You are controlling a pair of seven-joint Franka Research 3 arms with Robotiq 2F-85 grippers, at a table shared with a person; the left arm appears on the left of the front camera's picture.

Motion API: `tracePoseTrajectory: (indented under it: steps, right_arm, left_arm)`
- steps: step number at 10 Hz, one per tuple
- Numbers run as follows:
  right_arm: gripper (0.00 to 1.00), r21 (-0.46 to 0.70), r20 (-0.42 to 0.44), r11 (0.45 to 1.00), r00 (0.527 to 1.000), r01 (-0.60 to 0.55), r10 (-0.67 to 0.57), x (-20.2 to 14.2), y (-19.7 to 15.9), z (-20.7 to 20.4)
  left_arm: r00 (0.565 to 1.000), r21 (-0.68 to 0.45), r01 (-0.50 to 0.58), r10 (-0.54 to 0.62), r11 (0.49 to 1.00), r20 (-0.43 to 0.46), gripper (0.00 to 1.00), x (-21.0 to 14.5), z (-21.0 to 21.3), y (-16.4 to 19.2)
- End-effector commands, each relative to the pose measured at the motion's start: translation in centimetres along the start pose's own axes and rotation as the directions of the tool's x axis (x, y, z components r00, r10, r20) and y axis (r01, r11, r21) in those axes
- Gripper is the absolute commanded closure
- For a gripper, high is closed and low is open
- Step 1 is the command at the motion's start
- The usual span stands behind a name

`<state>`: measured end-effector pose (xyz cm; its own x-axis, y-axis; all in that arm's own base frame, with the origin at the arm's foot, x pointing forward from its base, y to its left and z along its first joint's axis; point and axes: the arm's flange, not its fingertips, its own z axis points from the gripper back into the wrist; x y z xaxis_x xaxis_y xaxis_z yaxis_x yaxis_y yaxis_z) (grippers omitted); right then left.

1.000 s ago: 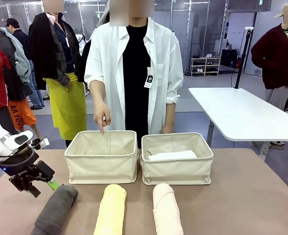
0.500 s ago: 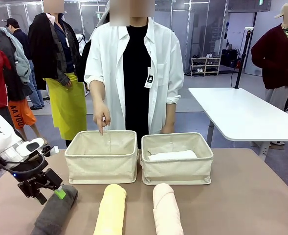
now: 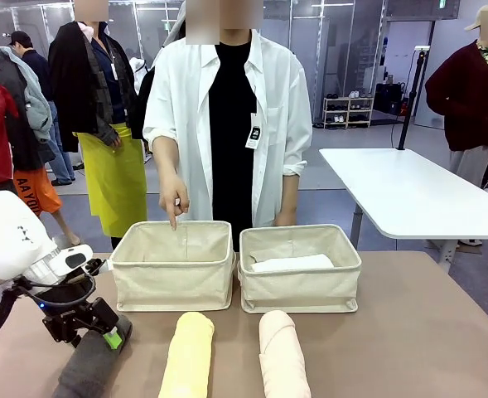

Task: Divide the towels into two baskets.
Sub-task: Pick up one hotel-folded towel from the bottom of the table and place it in the Fabric basket indicated by the person.

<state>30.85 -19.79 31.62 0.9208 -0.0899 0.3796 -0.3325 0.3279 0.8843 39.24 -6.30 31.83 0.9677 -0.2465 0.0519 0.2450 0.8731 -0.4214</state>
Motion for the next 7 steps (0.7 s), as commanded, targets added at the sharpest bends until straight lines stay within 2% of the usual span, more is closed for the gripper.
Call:
tracePoseTrajectory:
  steps: [1,2,3,7]
  right_arm:
    - [0.0,-0.01,0.002,1.0,1.0,0.003,-0.003,-0.15,0.19,0.03]
    - [0.0,-0.01,0.002,1.0,1.0,0.003,-0.003,-0.15,0.19,0.03]
    - [0.0,-0.01,0.002,1.0,1.0,0.003,-0.003,-0.15,0.19,0.03]
    - [0.0,-0.01,0.002,1.0,1.0,0.003,-0.003,-0.15,0.19,0.03]
  left_arm:
    - [1.0,0.086,-0.015,0.014,0.996,0.008,0.0,-11.77,-3.85,-1.9]
    - [1.0,0.094,-0.014,0.013,0.996,0.011,0.04,-11.86,-4.09,-1.98]
    - [1.0,0.09,-0.017,0.015,0.996,0.022,0.12,-11.89,-4.2,-1.99]
    - [1.0,0.108,-0.013,0.01,0.994,0.026,0.52,-12.39,-4.3,-2.03]
